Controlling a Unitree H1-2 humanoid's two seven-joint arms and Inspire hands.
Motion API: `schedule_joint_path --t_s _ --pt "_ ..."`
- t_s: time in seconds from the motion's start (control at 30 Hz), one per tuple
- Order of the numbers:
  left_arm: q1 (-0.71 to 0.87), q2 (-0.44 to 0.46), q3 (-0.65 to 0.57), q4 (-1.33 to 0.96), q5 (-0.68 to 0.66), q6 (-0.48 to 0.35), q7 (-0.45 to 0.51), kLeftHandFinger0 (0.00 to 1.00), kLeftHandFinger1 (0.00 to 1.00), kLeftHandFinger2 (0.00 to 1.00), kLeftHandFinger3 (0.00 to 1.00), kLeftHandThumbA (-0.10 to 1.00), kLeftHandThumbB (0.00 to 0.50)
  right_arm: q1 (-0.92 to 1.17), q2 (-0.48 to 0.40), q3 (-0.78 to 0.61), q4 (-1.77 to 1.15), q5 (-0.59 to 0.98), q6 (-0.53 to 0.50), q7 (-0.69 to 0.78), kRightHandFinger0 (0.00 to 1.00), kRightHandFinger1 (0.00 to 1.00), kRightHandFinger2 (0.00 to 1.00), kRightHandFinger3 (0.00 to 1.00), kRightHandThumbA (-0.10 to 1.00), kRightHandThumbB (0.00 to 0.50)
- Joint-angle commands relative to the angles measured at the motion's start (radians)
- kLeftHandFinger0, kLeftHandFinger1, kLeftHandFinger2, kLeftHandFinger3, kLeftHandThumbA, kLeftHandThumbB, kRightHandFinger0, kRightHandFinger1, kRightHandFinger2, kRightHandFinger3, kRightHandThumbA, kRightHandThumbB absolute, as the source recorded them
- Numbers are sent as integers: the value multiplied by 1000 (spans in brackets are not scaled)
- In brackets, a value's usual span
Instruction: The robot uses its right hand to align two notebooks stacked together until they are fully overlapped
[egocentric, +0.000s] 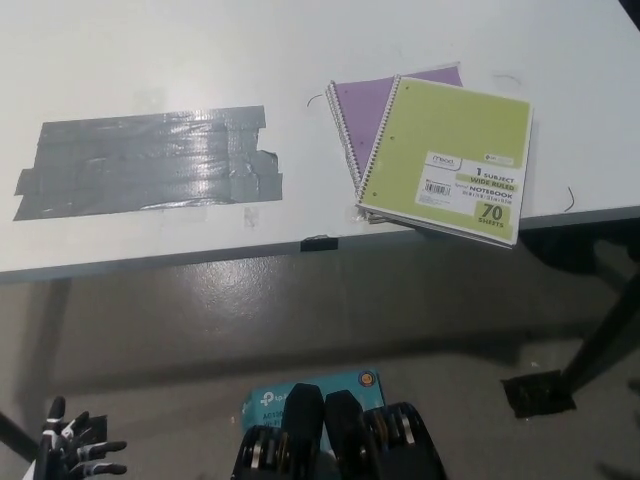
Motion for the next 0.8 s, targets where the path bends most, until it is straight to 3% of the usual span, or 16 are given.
schedule_joint_path --t_s 0.0,0.03,0.1,0.23,0.37,0.43,0.5,0.63,0.77 --pt "14 20 -5 -33 -11 10 -27 417 464 565 988 1000 500 -192 -3 -105 -89 -157 11 0 1000 1000 1000 1000 1000 398" --pt "7 20 -5 -28 -14 10 -30 426 466 567 985 1000 500 -232 24 -136 -87 -205 11 20 1000 1000 1000 1000 1000 416" --pt "1 20 -3 -29 -14 14 -26 494 473 563 970 1000 500 -337 68 -178 -96 -317 11 83 1000 1000 1000 1000 1000 498" --pt "2 23 -6 -35 -14 13 -31 459 463 566 1000 1000 500 -563 179 -234 -74 -533 11 205 1000 1000 1000 1000 1000 500" --pt "-1 18 -4 -27 -20 5 -32 402 442 556 1000 1000 500 -647 217 -213 -47 -611 11 247 1000 1000 1000 1000 1000 500" --pt "-2 15 -3 -31 -16 13 -24 419 452 569 994 1000 500 -726 266 -164 37 -749 11 252 1000 1000 1000 1000 1000 500" --pt "-10 12 -3 -27 -18 11 -24 448 457 572 991 1000 500 -769 288 -144 98 -779 11 223 1000 1000 1000 1000 1000 500" --pt "-2 11 -1 -35 -20 15 -22 414 438 554 1000 1000 500 -827 319 -106 202 -905 11 200 1000 1000 1000 1000 1000 500" --pt "-13 14 -3 -30 -16 14 -22 417 439 554 986 1000 500 -905 369 -105 348 -918 11 144 1000 1000 1000 1000 1000 500"
